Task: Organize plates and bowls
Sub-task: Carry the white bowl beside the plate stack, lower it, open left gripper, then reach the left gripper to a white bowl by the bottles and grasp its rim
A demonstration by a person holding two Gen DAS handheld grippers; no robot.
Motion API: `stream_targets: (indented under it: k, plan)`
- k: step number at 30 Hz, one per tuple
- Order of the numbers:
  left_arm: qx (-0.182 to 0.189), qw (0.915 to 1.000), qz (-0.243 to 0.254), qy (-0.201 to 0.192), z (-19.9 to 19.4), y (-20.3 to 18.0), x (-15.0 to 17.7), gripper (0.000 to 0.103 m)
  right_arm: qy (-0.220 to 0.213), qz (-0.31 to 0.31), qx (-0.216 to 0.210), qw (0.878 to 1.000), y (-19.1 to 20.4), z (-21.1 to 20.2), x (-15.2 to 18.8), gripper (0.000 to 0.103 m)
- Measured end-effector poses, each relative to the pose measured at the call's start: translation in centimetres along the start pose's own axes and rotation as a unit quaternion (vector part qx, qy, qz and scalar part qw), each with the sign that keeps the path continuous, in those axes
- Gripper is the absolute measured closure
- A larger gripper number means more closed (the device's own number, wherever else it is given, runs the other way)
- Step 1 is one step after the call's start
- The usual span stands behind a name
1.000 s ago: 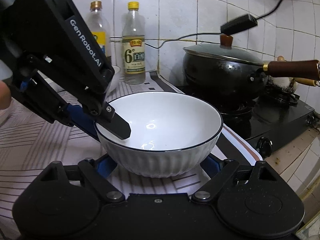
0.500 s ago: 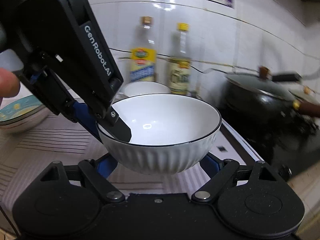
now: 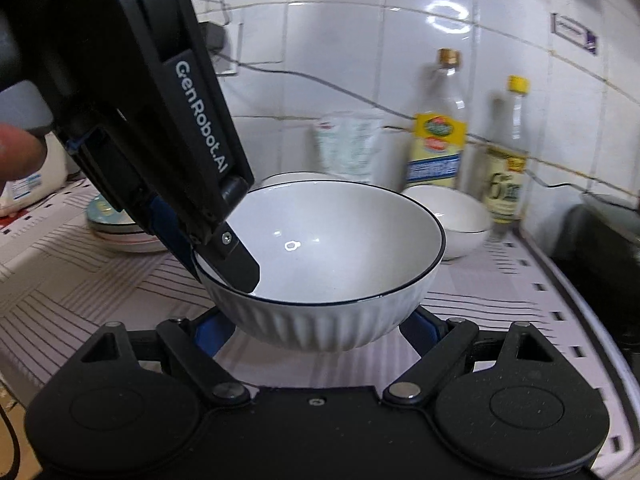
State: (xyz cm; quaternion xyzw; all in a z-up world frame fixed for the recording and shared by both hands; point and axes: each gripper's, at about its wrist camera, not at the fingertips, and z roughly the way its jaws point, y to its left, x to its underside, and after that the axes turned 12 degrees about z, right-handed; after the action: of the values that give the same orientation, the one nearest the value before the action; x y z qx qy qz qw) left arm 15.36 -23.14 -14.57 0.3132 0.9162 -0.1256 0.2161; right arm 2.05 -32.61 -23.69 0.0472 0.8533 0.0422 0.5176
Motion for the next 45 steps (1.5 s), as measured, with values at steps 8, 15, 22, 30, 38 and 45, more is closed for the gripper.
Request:
stream_targets:
  k: [8, 15, 22, 30, 38, 45]
  plan:
    - [-0.029, 0.9986, -0.04, 0.016, 1.6, 3.1, 0.2, 0.086, 0.013, -0.02, -0.027, 0.999, 2.0, 3.3, 0.1, 0.012]
    - [-0.034, 0.997, -0.061, 0.035, 2.8, 4.9, 0.8, 0.086, 0.038, -0.031, -0.053, 0.997, 2.7, 5.4, 0.6, 0.012]
    - [-0.015, 0.9962, -0.076, 0.04, 3.5, 5.4, 1.3, 0.086, 0.079, -0.016, -0.048, 0.996, 2.8, 5.8, 0.5, 0.011]
    - [-0.002, 0.9969, -0.055, 0.056, 2.5, 5.1, 0.9, 0.068, 0.144, 0.032, -0.03, 0.989, 2.3, 2.7, -1.9, 0.01]
    - [0.013, 0.9983, -0.042, 0.038, -0.7, 5.2, -0.1, 0.05, 0.182, 0.094, -0.007, 0.979, -0.2, 0.4, -6.3, 0.01]
    - [-0.016, 0.9993, -0.032, 0.012, -3.2, 5.3, -0.8, 0.039, 0.186, 0.136, -0.004, 0.973, -1.3, -0.3, -10.0, 0.016]
